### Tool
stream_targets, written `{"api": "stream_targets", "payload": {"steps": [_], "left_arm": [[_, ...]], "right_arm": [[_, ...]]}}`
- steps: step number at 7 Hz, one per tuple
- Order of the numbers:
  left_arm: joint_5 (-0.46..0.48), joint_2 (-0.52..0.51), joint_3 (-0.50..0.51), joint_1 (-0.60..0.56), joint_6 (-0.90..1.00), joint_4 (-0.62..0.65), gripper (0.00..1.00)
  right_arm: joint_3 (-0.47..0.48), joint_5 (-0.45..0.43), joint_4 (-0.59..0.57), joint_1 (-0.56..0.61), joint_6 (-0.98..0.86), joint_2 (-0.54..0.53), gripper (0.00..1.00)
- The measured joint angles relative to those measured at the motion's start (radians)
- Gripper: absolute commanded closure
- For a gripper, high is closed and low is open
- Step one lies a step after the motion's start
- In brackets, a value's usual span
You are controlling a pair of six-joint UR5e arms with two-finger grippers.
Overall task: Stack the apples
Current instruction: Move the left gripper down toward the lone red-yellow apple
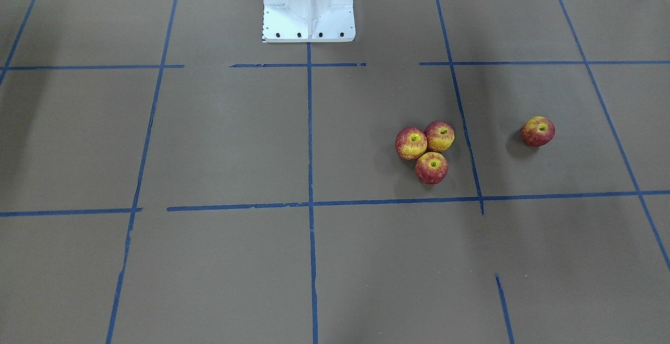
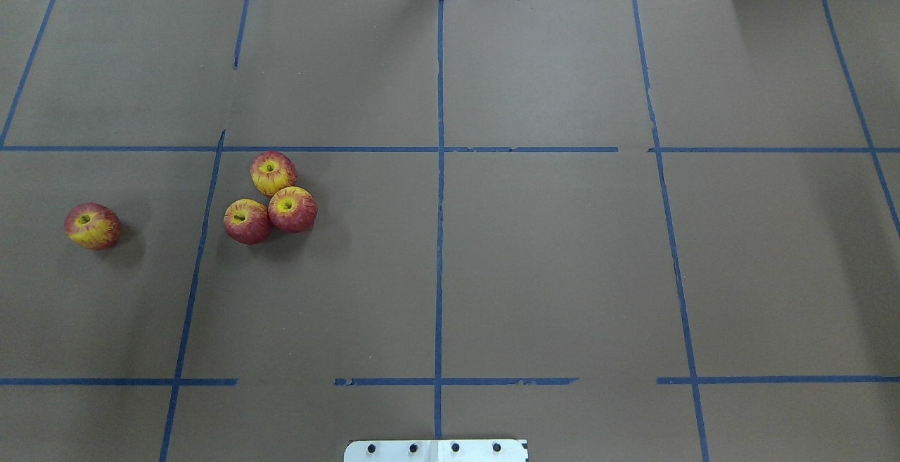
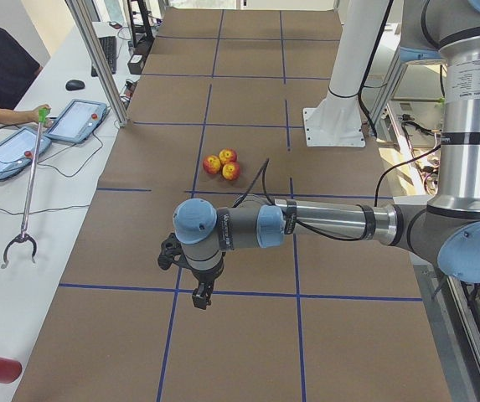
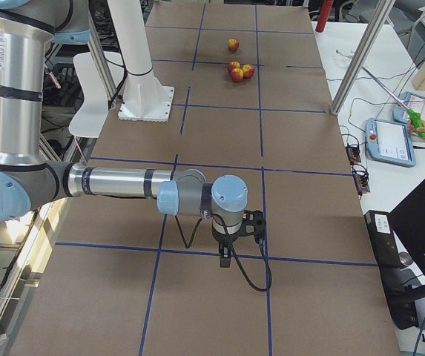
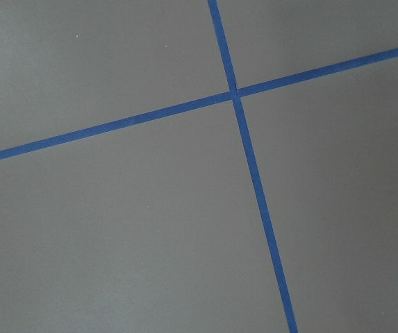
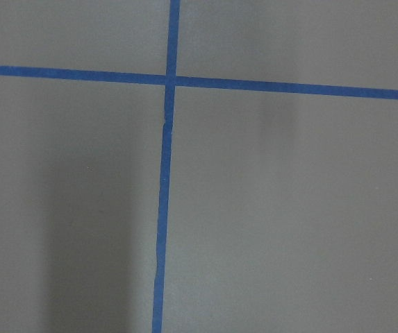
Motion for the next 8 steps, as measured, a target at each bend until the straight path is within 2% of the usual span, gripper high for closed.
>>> {"api": "stream_targets", "payload": {"steps": [4, 5, 6, 8], "left_arm": [[0.007, 0.002, 0.0, 0.0, -0.007, -0.016, 0.0], [0.005, 0.016, 0.0, -0.001, -0.007, -0.071, 0.0], [0.002, 0.028, 0.003, 0.001, -0.055, -0.147, 0.0], [0.0, 0.045, -0.019, 0.08, -0.365, -0.32, 0.0]], "right_arm": [[0.0, 0.0, -0.001, 0.0, 0.0, 0.0, 0.0], [0.0, 0.0, -0.001, 0.0, 0.0, 0.0, 0.0], [0.0, 0.0, -0.001, 0.0, 0.0, 0.0, 0.0], [0.0, 0.0, -0.001, 0.0, 0.0, 0.0, 0.0]]}}
